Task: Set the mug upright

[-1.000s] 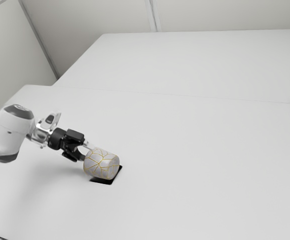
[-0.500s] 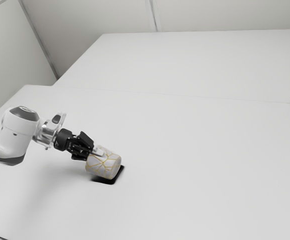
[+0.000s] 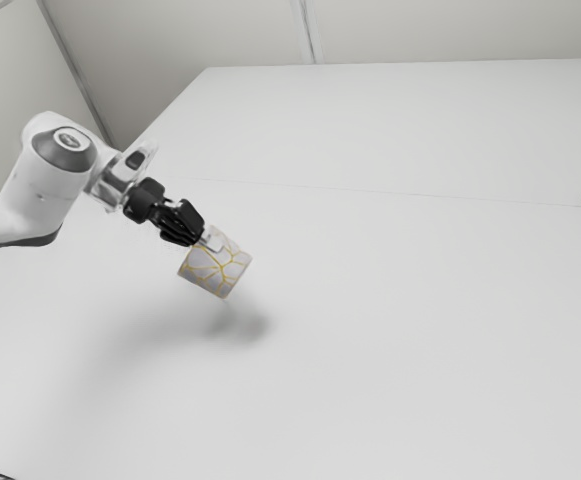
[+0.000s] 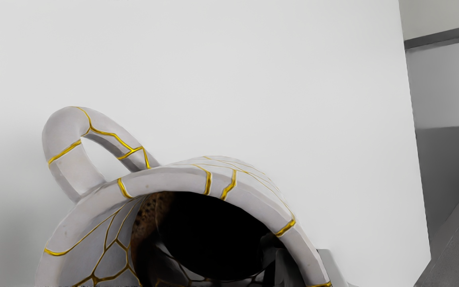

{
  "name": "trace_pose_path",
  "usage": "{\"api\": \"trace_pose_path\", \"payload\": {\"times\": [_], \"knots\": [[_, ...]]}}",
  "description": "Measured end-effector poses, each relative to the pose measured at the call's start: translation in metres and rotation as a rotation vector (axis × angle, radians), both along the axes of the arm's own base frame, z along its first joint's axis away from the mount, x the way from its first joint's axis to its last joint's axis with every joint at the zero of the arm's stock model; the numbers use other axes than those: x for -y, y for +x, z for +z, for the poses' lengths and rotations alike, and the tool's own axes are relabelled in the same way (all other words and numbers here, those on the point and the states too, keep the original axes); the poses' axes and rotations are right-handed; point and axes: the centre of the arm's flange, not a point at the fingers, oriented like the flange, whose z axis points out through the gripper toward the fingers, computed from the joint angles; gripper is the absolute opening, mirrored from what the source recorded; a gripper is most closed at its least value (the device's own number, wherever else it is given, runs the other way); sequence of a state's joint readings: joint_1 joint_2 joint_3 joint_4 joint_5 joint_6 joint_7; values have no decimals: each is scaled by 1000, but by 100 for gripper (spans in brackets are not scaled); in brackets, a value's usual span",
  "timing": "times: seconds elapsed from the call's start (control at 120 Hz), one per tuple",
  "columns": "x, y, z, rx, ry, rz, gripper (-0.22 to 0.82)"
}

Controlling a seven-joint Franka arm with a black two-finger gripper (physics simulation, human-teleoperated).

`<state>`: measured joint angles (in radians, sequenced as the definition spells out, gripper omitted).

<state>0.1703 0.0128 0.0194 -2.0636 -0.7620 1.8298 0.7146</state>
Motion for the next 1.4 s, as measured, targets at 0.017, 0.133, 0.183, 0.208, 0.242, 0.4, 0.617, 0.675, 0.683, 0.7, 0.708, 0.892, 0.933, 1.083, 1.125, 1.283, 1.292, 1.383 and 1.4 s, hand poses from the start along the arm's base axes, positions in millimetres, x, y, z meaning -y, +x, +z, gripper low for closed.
{"api": "trace_pose_path", "payload": {"times": [0.017,0.133,0.183,0.208,0.242,0.4,0.617,0.675,0.683,0.7,0.708,0.892,0.933,1.083,1.125,1.283,1.292,1.383,1.4], "knots": [[3,1,2,3,35,-23,-15],[22,7,8,7,290,-161,-16],[32,6,7,6,385,-201,-16],[37,4,7,6,425,-216,-17],[45,-6,6,4,471,-229,-17],[88,-49,-22,-8,603,-270,-17],[107,-55,-41,29,700,-211,-17],[110,-60,-52,33,721,-195,-17],[111,-60,-54,34,723,-192,-17],[112,-61,-56,36,728,-186,-17],[112,-61,-57,37,730,-183,-17],[116,-65,-66,45,755,-112,2],[117,-64,-66,45,756,-96,11],[117,-62,-61,52,755,-42,36],[118,-58,-47,79,754,-21,41],[139,-32,57,192,724,44,51],[141,-30,66,197,721,44,51],[159,-9,186,249,681,58,55],[162,-7,208,259,675,57,55]]}}
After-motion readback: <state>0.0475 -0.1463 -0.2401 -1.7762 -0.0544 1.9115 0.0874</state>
